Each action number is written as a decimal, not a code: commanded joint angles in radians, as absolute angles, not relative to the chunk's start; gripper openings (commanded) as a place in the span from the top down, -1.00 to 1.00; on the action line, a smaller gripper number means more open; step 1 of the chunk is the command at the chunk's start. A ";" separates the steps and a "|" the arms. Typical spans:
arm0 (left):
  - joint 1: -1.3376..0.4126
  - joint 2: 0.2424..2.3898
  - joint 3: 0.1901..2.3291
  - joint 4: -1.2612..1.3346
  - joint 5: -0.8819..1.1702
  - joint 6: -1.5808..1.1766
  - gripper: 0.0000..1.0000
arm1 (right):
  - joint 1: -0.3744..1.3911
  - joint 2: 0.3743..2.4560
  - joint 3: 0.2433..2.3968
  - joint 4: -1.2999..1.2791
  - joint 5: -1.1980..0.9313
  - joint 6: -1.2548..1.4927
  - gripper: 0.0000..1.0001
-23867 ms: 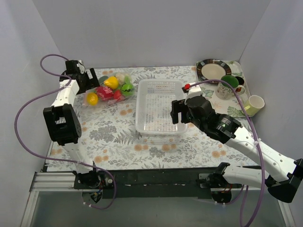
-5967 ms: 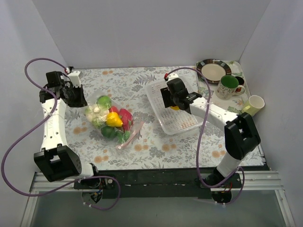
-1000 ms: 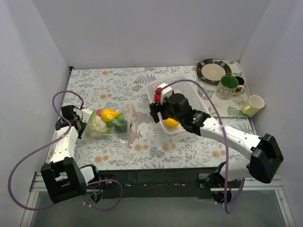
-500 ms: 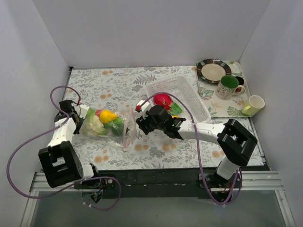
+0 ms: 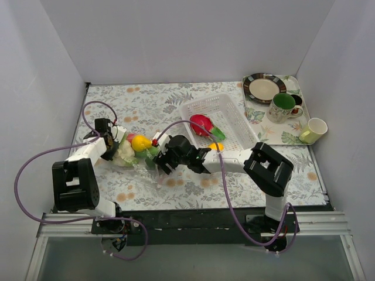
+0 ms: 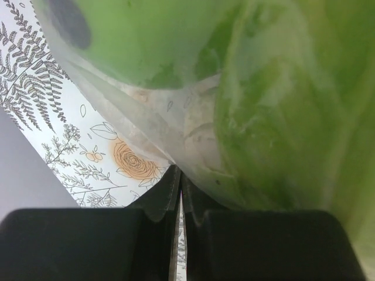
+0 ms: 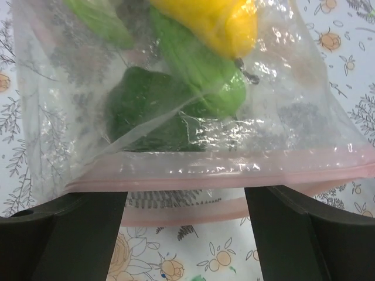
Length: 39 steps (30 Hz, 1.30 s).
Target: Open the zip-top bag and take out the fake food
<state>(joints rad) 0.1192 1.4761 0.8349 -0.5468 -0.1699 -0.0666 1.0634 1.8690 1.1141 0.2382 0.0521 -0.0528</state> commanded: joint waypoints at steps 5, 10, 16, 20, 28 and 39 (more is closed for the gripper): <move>0.114 1.496 0.805 -0.500 -0.176 -0.086 1.00 | 1.078 1.924 1.149 0.370 0.025 -0.092 -0.97; 0.106 1.509 0.818 -0.499 -0.173 -0.094 1.00 | 1.078 1.989 1.200 0.345 -0.028 -0.075 -0.97; 0.080 1.505 0.821 -0.508 -0.169 -0.109 1.00 | 1.080 2.033 1.195 0.371 -0.064 -0.037 -0.92; 0.051 1.499 0.818 -0.523 -0.166 -0.127 1.00 | 1.083 2.031 1.210 0.387 -0.081 -0.023 -0.82; 0.014 1.483 0.787 -0.531 -0.178 -0.163 1.00 | 1.086 2.014 1.218 0.324 -0.112 -0.008 0.20; 0.100 1.439 0.736 -0.431 -0.327 -0.063 1.00 | 1.094 1.542 0.870 0.190 0.044 0.072 0.95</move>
<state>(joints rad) 0.0574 1.4536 0.7418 -0.4171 -0.2569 -0.0967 1.0885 1.7298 0.9340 0.2390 -0.0410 0.0319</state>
